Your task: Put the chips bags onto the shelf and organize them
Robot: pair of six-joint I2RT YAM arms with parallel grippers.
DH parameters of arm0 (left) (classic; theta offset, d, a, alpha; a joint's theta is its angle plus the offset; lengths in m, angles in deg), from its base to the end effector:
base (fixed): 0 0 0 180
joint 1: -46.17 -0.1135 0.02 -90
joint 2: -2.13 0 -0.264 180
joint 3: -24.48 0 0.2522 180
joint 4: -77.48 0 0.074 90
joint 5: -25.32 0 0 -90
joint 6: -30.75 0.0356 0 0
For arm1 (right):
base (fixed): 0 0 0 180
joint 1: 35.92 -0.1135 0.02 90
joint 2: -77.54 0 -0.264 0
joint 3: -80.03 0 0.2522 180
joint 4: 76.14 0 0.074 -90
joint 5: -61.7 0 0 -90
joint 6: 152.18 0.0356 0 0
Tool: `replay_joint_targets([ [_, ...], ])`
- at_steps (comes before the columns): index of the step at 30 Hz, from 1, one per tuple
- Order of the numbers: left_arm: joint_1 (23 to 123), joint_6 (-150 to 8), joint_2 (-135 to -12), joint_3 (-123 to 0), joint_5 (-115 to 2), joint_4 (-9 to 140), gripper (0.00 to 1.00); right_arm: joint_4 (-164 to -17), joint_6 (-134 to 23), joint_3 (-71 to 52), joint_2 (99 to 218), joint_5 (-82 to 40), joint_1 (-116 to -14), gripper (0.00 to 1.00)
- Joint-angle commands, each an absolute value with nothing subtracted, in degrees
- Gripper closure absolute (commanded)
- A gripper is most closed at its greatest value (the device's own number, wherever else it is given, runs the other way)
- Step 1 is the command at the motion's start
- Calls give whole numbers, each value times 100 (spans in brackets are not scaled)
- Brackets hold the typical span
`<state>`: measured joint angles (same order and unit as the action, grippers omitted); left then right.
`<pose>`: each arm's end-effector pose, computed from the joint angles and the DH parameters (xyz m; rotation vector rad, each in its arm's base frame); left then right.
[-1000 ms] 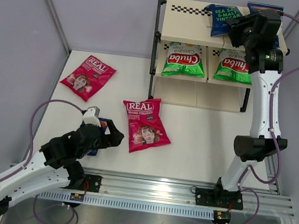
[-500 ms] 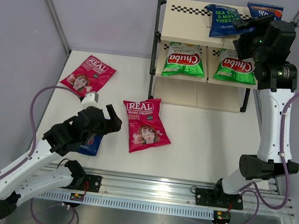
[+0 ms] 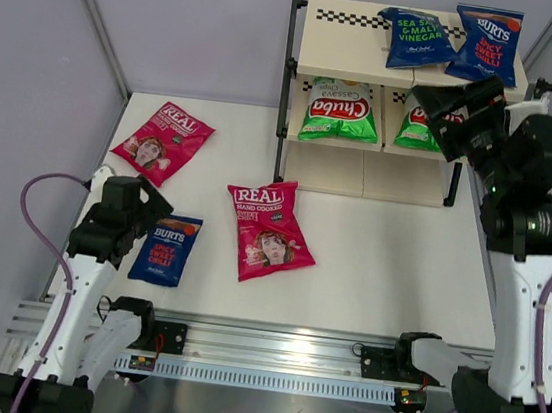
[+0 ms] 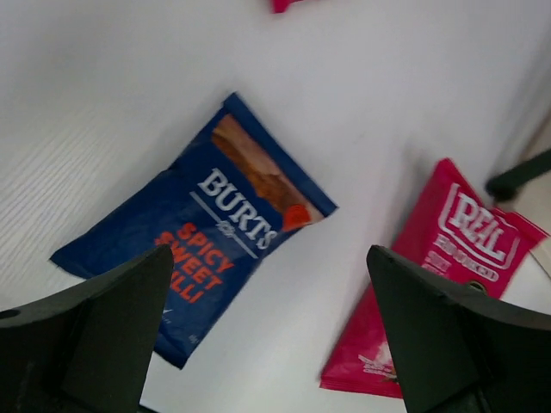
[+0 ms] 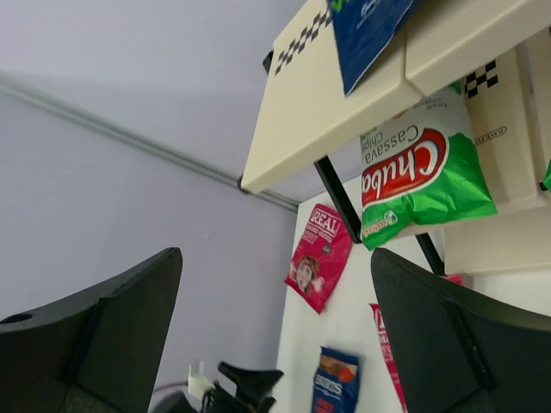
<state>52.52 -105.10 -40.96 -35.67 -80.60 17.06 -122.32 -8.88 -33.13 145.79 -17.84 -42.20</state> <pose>0.1472 -0.0066 0.2935 -0.9046 2.1106 -0.1469 0.2078 0.0294 0.5343 0.5290 1.5907 0.9440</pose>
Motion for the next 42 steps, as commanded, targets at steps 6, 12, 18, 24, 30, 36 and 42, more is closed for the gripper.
replay_joint_targets([
  [6,3642,-10022,-4224,-2760,-7286,2195,1,-11688,-2517,-978,12661,-203,-4233,1],
  [12,3448,-9205,-4348,-2092,-6521,3609,1,-11100,-2675,693,11527,1315,-4233,1],
  [18,3404,-9037,-4822,-2293,-6021,3471,1,-11626,-3572,677,11033,1250,-4225,1],
  [24,3194,-8301,-6341,-3178,-5336,2963,1,-11889,-3967,712,10725,767,-4356,1],
  [30,3149,-7202,-7239,-4148,-5168,2092,2,-11874,-4293,887,10444,650,-4672,1],
  [36,3149,-6980,-7845,-4404,-5484,1731,6,-12319,-4977,624,10294,-104,-5559,1],
  [42,3149,-6919,-8504,-4447,-5545,1669,11,-12567,-5041,483,10136,-501,-6044,0],
])
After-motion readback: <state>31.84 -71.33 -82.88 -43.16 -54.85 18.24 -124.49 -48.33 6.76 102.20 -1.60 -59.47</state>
